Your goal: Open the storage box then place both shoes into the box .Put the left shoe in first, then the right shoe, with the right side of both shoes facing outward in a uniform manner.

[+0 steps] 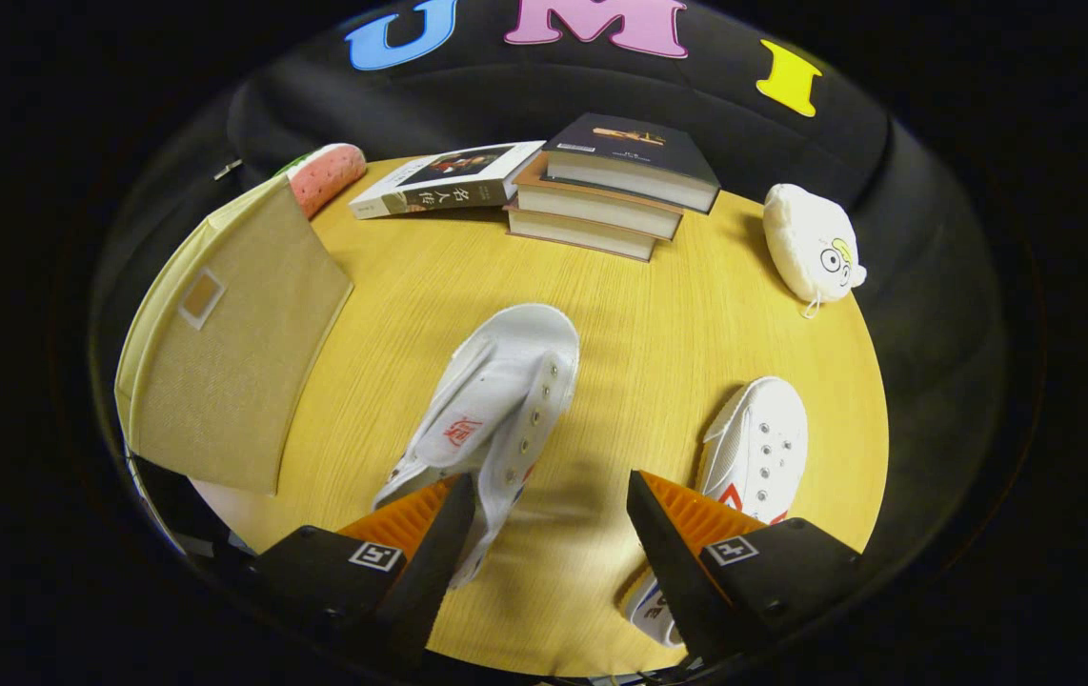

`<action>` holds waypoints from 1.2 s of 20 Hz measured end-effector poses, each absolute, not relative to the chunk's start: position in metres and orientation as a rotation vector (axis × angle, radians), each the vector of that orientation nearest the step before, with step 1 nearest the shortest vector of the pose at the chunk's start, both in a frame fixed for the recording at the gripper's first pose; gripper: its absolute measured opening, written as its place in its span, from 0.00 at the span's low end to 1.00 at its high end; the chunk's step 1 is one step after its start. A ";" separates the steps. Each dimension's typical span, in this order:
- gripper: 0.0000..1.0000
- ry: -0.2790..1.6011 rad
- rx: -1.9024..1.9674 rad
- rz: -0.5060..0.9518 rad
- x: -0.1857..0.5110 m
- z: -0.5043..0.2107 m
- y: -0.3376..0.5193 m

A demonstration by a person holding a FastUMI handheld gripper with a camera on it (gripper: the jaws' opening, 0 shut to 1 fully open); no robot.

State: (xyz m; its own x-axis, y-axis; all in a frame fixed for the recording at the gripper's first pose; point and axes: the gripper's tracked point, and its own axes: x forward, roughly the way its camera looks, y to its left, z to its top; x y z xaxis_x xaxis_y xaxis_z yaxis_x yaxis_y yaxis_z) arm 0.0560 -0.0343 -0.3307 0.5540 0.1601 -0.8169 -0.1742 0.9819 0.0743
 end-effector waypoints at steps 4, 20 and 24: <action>0.91 0.990 0.117 0.189 0.078 -0.343 -0.029; 0.08 1.117 0.463 0.130 0.082 -0.355 -0.018; 0.08 1.106 0.487 0.130 0.074 -0.343 -0.015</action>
State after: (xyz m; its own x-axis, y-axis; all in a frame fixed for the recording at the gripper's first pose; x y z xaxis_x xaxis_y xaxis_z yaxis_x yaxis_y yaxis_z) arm 0.0741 -0.0155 -0.3425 0.4528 0.3382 -0.8250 0.1375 0.8877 0.4394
